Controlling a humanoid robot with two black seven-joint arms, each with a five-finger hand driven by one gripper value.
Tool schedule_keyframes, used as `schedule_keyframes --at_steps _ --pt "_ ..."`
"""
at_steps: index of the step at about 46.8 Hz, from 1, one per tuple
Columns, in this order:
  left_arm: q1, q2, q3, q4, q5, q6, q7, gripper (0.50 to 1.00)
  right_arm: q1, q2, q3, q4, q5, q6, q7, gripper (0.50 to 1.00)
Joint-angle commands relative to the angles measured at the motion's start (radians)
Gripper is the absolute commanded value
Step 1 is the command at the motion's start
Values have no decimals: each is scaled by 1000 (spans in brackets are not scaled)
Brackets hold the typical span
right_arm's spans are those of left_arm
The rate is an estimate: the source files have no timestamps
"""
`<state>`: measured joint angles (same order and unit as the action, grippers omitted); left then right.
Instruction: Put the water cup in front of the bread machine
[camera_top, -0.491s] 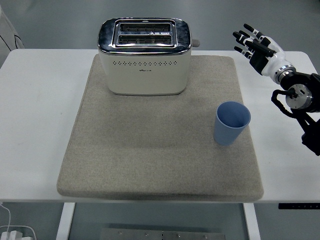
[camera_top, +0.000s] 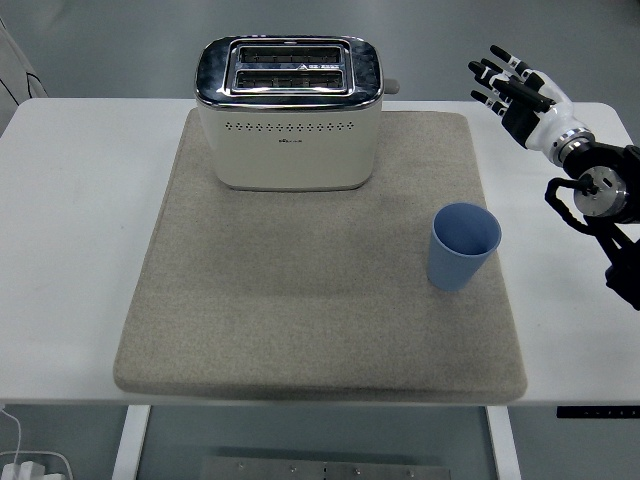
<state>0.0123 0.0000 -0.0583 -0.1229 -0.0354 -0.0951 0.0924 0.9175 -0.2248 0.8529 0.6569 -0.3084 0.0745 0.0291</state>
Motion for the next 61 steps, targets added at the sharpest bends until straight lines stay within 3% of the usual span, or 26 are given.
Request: schedule_keyframes --at_steps 1,17,35,46,52,61 --pt "0 0 0 -1 0 0 0 1000 0 -8 -2 0 0 8 0 928" --pt "0 0 0 0 0 0 0 1000 -9 -15 -6 1 -12 126 5 928" --pt "0 0 0 0 0 0 0 1000 -40 -97 -14 1 -107 292 46 928" --pt "0 0 0 0 0 0 0 1000 -62 -174 -18 1 -136 464 87 928" --pt "0 0 0 0 0 0 0 1000 -78 -202 -20 1 -189 534 143 928" --pt "0 0 0 0 0 0 0 1000 -101 -225 -20 1 -224 536 189 928"
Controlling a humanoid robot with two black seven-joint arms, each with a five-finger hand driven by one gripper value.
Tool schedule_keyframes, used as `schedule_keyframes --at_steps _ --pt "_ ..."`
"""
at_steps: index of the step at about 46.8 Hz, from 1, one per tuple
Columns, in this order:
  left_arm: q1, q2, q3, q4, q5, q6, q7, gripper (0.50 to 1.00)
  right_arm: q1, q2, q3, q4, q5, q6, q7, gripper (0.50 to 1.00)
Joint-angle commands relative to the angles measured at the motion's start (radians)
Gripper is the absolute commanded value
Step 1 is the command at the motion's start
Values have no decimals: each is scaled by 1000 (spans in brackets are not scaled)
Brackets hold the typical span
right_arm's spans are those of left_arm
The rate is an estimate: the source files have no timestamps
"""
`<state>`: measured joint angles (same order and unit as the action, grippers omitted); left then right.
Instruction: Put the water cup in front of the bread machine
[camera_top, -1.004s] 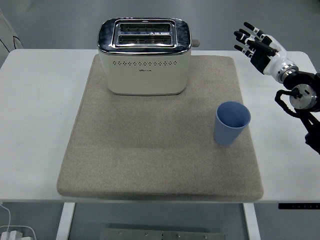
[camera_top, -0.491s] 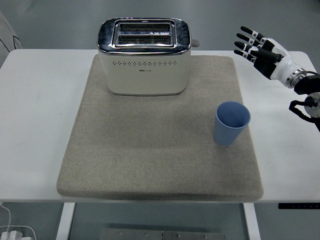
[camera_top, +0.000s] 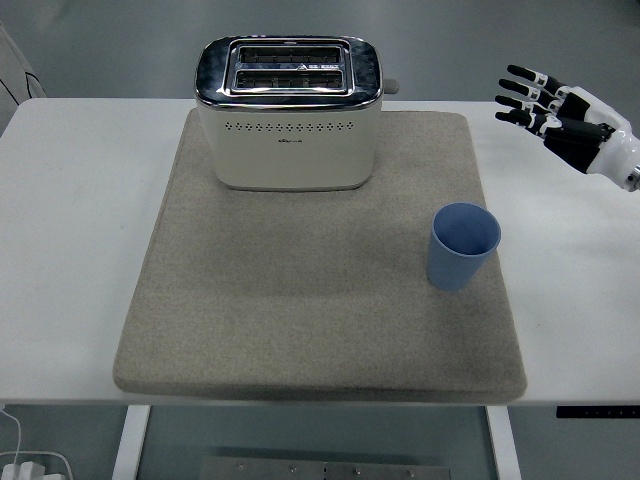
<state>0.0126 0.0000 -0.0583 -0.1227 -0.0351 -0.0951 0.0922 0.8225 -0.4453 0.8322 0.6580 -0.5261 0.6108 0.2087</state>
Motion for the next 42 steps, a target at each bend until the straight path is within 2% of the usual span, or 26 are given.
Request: schedule_keyframes --at_steps 1,15,25,31,42 --pt "0 0 0 0 0 0 1 1000 -8 -7 1 0 -8 0 12 928" --pt "0 0 0 0 0 0 0 1000 -34 -67 -19 8 -12 0 12 928" --pt "0 0 0 0 0 0 0 1000 -75 -92 -19 12 -103 0 6 928" --pt "0 0 0 0 0 0 0 1000 -77 -141 -21 11 -109 0 0 928" --pt "0 0 0 0 0 0 0 1000 -78 -210 -34 11 -110 0 -45 926"
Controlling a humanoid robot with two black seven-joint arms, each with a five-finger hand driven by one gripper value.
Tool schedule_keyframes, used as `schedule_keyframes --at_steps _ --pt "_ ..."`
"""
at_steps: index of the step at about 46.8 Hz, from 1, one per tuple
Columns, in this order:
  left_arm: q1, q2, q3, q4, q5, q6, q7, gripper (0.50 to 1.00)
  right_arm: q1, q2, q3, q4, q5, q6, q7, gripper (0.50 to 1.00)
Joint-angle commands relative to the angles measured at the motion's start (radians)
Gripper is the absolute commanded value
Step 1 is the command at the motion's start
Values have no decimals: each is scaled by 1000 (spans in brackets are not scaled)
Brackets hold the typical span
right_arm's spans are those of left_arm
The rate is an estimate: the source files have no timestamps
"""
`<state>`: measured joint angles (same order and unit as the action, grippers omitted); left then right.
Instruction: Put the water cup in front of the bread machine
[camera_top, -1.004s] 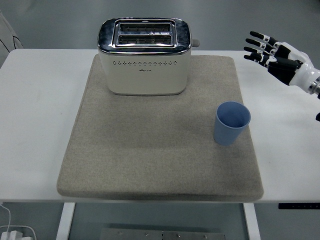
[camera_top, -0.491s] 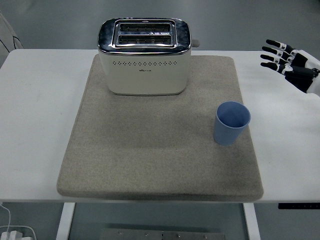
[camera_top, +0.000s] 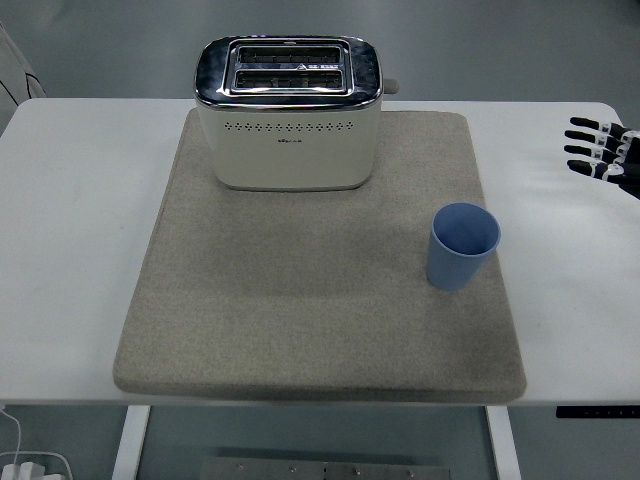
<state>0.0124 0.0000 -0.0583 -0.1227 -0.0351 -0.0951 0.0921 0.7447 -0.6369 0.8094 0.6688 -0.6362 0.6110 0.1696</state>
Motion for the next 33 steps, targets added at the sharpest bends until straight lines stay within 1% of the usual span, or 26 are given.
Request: schedule_keyframes --at_steps 1,6,8,12,16,19,21,27,33 --pt "0 0 0 0 0 0 0 1000 -1 -24 -19 1 1 0 -5 926" --pt "0 0 0 0 0 0 0 1000 -14 -56 -42 8 1 0 2 926" --pt "0 0 0 0 0 0 0 1000 -27 -66 -45 23 1 0 5 928" --pt "0 0 0 0 0 0 0 1000 -48 -107 -44 73 1 0 24 926" --pt "0 0 0 0 0 0 0 1000 -77 -142 -44 144 1 0 71 928" --pt "0 0 0 0 0 0 0 1000 -100 -161 -42 178 1 0 111 928" --pt "0 0 0 0 0 0 2 1000 -113 -162 -44 186 1 0 123 928" --pt "0 0 0 0 0 0 0 1000 -143 -152 -44 187 0 0 125 928" --pt "0 0 0 0 0 0 1 1000 -131 -152 -26 184 20 0 123 928"
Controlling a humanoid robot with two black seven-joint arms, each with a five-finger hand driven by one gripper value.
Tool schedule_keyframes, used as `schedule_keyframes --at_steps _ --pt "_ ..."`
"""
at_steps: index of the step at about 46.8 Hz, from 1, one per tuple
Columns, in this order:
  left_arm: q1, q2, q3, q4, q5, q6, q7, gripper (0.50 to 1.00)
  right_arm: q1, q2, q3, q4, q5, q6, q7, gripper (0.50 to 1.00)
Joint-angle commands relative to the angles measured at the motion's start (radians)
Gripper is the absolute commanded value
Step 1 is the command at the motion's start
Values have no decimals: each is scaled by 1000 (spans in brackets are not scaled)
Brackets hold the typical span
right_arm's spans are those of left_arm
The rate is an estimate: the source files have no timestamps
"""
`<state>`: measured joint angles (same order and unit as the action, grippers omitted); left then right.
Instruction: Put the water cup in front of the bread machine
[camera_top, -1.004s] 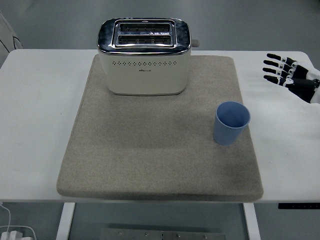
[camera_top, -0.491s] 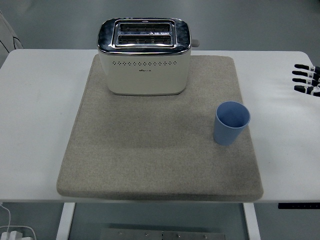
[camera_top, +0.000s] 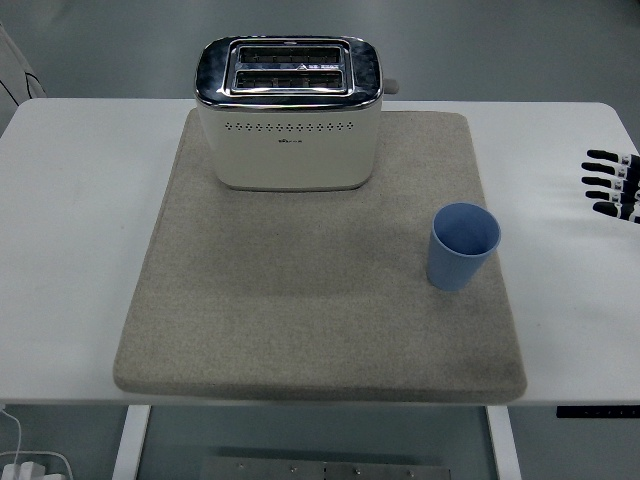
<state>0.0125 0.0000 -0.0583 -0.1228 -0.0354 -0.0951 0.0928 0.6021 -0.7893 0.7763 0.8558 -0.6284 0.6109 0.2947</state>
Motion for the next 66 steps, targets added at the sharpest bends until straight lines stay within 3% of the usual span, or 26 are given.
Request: schedule_keyframes --at_steps 1,8,16,26,39,44,50,56,62,66 --pt "0 0 0 0 0 0 -1 1000 15 1 9 -3 15 0 -2 926" --pt "0 0 0 0 0 0 1 1000 67 4 20 -3 27 0 -22 924" --pt "0 0 0 0 0 0 1 1000 117 44 11 -9 30 -6 -104 924" --pt "0 0 0 0 0 0 1 1000 179 64 -29 -12 12 -239 -109 924" --pt "0 0 0 0 0 0 -1 1000 298 67 -170 -37 15 -468 -112 921" --pt "0 0 0 0 0 0 -1 1000 314 67 -218 -43 27 -516 -114 919" --pt "0 0 0 0 0 0 -1 1000 308 65 -255 -41 9 -514 -112 915" --pt "0 0 0 0 0 0 -1 1000 320 53 -324 -31 -36 -468 -95 915" --pt "0 0 0 0 0 0 -1 1000 320 39 -335 2 -106 -350 0 913" --pt "0 0 0 0 0 0 -1 1000 314 -7 -335 34 -112 -237 63 915"
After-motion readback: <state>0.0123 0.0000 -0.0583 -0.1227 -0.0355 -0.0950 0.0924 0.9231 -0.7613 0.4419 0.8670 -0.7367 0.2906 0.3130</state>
